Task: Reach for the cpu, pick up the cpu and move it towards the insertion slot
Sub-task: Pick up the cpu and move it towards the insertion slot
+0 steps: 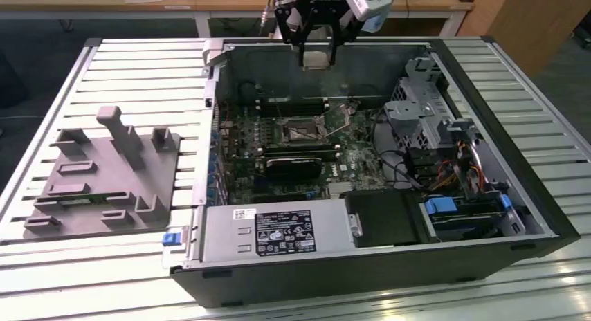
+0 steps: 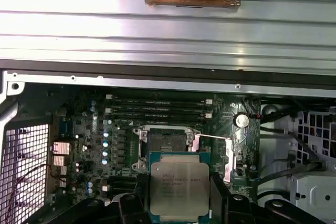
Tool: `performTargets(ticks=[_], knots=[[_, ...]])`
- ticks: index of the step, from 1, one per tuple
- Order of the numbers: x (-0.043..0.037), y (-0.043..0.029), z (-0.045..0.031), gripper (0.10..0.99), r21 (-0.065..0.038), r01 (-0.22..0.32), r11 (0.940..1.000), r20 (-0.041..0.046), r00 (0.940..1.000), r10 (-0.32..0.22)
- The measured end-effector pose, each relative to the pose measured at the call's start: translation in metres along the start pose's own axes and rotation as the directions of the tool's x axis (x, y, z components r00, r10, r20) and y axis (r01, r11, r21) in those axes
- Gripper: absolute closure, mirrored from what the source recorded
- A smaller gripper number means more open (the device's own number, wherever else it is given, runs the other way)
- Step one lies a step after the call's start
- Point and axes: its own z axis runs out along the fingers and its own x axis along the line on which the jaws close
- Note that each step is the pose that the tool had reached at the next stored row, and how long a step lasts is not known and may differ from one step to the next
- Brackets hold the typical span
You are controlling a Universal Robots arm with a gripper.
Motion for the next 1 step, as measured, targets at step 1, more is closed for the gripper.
performTargets(ticks=[1], knots=[[0.0000,0.0000,0.0000,0.545,0.000,0.000,1.0000,0.0000,1.0000,0.000]])
